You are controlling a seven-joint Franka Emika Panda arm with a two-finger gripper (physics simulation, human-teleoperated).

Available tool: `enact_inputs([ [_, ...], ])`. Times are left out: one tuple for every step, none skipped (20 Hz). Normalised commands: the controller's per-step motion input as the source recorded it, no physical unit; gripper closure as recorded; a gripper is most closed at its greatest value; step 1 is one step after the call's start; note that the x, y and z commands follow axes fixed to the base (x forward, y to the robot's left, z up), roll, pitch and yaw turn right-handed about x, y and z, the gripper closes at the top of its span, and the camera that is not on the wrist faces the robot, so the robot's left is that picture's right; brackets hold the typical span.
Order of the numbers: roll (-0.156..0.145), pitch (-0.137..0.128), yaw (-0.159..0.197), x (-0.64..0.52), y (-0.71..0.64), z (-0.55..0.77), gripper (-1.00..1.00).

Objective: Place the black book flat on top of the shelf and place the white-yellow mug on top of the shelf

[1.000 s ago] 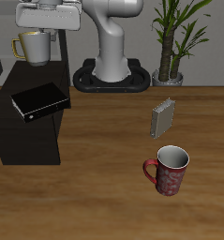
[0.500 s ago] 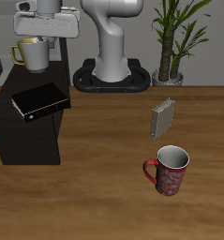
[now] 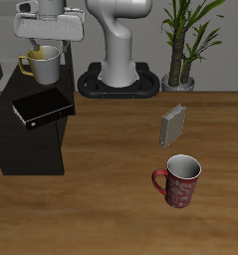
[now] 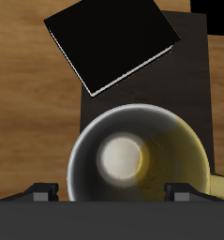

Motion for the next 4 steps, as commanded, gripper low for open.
enact_inputs([
  [-0.001,-0.034,0.044,0.03,0.06,0.09,-1.0],
  [-0.049,-0.002,-0.046,-0.04,-0.09,0.13,-1.0],
  [-0.006,-0.009,0.002,0.0,0.01,0.03,-1.0],
  [0.054,-0.043,0.03,-0.06,0.16,0.18,-1.0],
])
